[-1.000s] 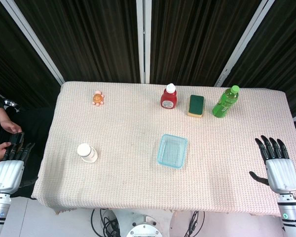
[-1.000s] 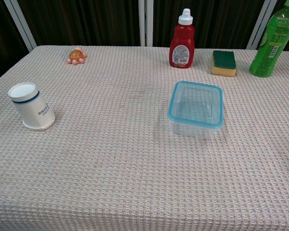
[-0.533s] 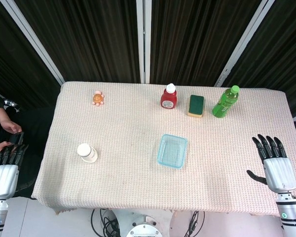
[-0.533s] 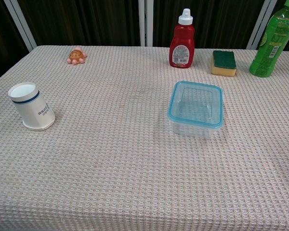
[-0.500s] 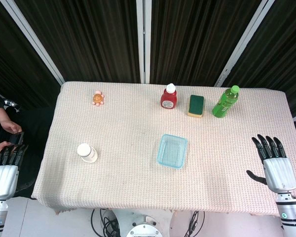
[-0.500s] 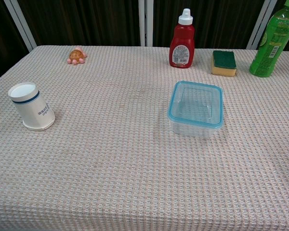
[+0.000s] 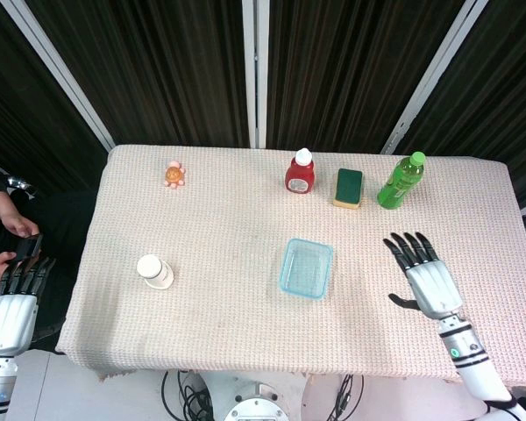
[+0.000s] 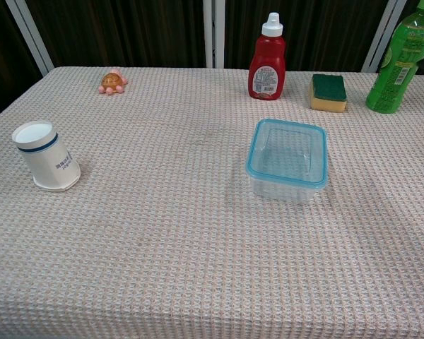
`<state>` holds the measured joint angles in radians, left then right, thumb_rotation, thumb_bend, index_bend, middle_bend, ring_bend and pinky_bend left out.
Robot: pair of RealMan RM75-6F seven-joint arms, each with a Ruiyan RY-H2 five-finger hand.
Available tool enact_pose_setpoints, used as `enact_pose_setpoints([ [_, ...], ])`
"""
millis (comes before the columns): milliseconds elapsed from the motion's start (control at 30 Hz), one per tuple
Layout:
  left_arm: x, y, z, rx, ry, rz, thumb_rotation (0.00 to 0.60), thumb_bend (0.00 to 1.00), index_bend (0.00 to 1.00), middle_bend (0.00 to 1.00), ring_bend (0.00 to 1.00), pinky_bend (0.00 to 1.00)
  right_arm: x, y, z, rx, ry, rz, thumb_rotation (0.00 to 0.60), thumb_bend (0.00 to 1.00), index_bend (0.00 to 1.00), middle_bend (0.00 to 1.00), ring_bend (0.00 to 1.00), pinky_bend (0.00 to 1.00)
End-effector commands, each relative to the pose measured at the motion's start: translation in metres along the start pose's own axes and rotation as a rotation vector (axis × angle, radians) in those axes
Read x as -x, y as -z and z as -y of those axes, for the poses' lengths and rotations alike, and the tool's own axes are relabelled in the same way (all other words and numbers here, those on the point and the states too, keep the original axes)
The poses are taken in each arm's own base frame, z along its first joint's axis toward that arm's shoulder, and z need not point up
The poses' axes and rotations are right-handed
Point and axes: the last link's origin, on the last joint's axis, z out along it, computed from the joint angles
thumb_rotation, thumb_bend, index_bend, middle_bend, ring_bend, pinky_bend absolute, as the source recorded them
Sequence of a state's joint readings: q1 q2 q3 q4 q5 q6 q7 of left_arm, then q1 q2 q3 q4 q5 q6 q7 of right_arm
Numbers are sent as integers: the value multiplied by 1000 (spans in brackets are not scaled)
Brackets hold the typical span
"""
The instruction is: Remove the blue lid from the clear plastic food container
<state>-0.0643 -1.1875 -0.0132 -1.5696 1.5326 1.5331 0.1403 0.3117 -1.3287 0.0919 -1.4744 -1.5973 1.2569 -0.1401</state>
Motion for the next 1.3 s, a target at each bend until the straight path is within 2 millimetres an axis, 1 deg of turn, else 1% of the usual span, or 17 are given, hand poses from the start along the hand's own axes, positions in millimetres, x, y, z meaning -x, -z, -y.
enact_pose_setpoints([
  [33,0,1,1,-4,2,4,600,0,65,67,0,0,18,-37,22,-87,19,25,600,31,0,17,0,0],
  [167,1,3,1,-10,4,12,600,0,65,66,0,0,33,-62,45,-158,29,25,600,26,0,0,0,0],
  [367,2,5,2,-13,9,15,600,0,65,66,0,0,50,-91,89,-293,-1,19,600,26,0,0,0,0],
  [533,3,7,4,-16,15,21,600,0,65,66,0,0,54,-113,133,-408,-48,-28,600,26,0,0,0,0],
  [633,4,7,5,-16,19,24,600,0,65,66,0,0,57,-126,159,-455,-74,-25,600,26,0,0,0,0],
  [800,7,5,6,-14,25,34,600,0,65,66,0,0,61,-148,194,-480,-90,-9,600,26,0,0,0,0],
  [867,7,4,7,-14,27,37,600,0,65,66,0,0,61,-152,201,-484,-95,1,600,26,0,0,0,0],
  [900,8,4,8,-14,27,38,600,0,65,66,0,0,61,-152,202,-488,-101,7,600,26,0,1,0,0],
  [967,8,4,9,-14,25,40,600,0,65,66,0,1,57,-150,199,-488,-125,34,600,31,0,14,0,0],
  [1067,9,3,10,-17,28,42,600,0,65,66,0,1,46,-142,183,-475,-197,96,600,45,0,52,0,0],
  [1133,10,2,10,-15,31,45,600,0,65,66,0,2,33,-135,170,-459,-273,135,600,64,0,77,0,0],
  [1233,13,0,10,-11,33,51,600,0,65,66,0,3,13,-132,147,-412,-344,149,600,181,0,125,0,0],
  [1300,14,0,10,-9,34,56,600,0,65,66,0,2,4,-136,133,-366,-366,148,600,318,0,177,0,0],
])
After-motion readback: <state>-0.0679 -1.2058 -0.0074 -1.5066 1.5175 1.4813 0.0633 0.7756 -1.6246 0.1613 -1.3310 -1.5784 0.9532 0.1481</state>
